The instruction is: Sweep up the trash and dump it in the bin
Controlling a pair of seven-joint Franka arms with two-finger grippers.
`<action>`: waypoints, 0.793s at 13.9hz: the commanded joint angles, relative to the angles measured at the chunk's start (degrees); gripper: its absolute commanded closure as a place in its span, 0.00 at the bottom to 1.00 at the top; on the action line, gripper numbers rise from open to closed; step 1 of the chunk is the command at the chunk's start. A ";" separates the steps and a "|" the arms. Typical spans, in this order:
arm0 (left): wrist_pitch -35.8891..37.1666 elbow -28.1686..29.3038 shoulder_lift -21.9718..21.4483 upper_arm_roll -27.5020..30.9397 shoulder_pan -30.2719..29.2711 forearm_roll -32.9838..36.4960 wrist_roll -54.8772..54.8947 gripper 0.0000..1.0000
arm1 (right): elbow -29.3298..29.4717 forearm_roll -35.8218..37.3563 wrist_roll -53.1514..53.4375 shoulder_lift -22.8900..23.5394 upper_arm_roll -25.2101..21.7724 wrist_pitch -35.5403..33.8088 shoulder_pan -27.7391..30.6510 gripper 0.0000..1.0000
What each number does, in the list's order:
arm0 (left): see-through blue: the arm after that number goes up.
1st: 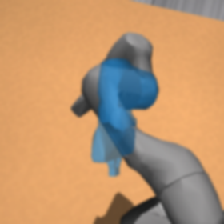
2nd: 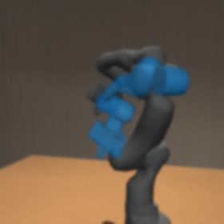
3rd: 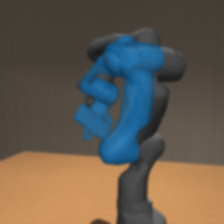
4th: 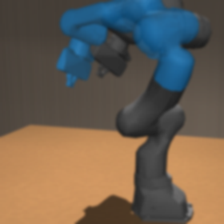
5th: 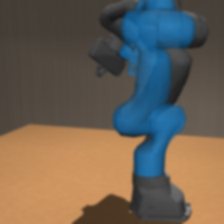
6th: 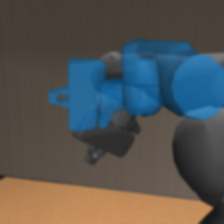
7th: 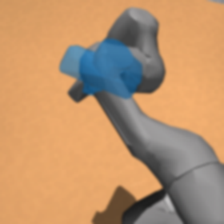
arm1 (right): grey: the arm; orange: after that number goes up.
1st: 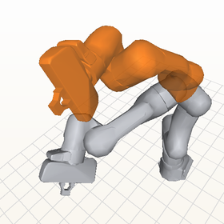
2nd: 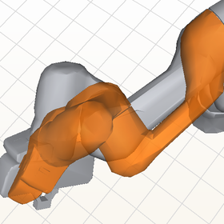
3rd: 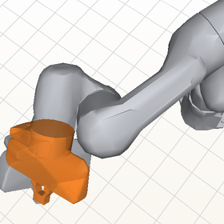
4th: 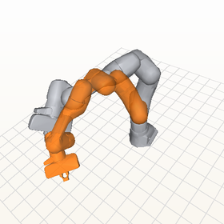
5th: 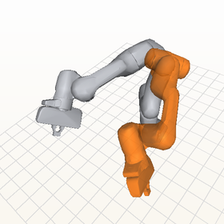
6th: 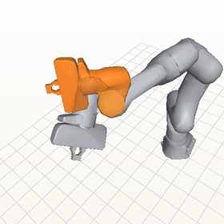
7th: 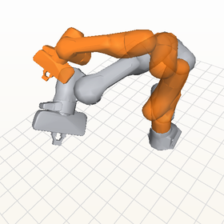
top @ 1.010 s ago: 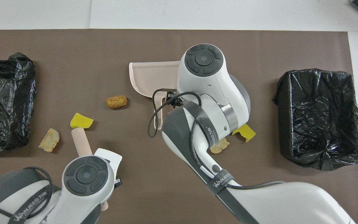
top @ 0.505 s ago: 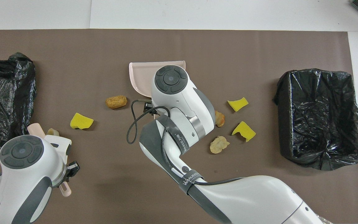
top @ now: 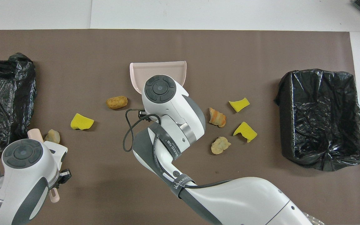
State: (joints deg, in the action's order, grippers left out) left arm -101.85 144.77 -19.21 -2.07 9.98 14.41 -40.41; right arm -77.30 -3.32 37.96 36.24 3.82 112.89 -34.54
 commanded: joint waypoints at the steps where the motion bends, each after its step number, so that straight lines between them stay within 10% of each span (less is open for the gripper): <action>1: -1.68 1.74 0.83 -0.74 -1.46 1.59 3.48 1.00 | 0.74 0.15 -2.28 0.41 0.40 0.58 0.71 0.63; 2: -1.77 1.74 1.27 -0.74 -1.11 1.59 4.36 1.00 | 0.74 0.15 -2.28 0.41 0.40 0.66 0.53 0.92; 3: -1.77 1.65 1.71 -0.83 -0.84 1.59 6.03 1.00 | 0.74 -0.02 -1.58 0.41 0.40 0.58 0.01 1.00; 11: -5.37 -0.88 4.61 -1.00 4.50 0.36 17.64 1.00 | -0.65 3.23 -7.24 -6.25 -0.40 -5.57 2.63 1.00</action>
State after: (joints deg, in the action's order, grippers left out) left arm -106.27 145.28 -16.55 -3.39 11.61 15.02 -24.55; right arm -76.51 -1.25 35.52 33.69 2.98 109.10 -33.86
